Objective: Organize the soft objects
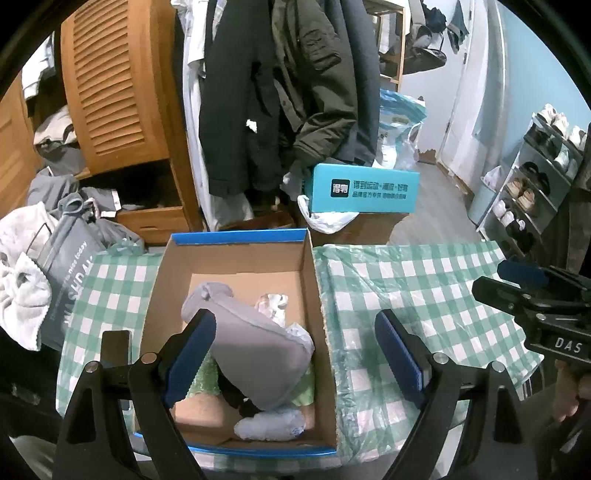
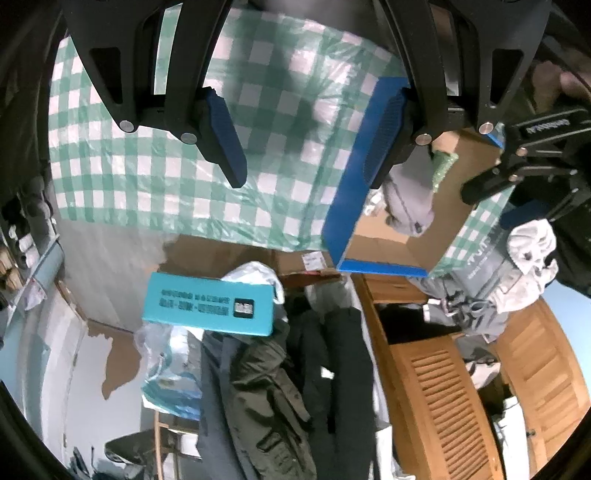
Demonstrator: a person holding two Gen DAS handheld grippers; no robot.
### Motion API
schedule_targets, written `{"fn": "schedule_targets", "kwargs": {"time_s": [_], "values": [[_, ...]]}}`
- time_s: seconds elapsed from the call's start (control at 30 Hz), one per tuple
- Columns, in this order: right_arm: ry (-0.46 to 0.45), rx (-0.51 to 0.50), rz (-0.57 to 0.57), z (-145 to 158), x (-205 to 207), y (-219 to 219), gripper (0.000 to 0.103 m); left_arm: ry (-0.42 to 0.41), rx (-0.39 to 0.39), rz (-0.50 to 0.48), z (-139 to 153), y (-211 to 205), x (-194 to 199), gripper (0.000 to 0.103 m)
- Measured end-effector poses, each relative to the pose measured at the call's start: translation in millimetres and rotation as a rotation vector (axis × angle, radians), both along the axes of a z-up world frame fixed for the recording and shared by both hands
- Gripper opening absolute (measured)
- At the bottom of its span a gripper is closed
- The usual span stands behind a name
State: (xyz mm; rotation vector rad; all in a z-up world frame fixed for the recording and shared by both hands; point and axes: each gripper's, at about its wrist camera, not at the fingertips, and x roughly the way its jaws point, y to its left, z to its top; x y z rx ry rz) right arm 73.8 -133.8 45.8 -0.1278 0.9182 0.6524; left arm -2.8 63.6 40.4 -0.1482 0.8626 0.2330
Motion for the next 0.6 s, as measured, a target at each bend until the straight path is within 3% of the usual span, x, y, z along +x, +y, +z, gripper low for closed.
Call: {"fn": "schedule_targets", "kwargs": {"time_s": [0.6], "values": [[0.008,0.0,-0.026,-4.0,6.2,-15.0,0.065,0.026,0.001,-0.024,-6.5,-13.4,8.5,0.089]]}}
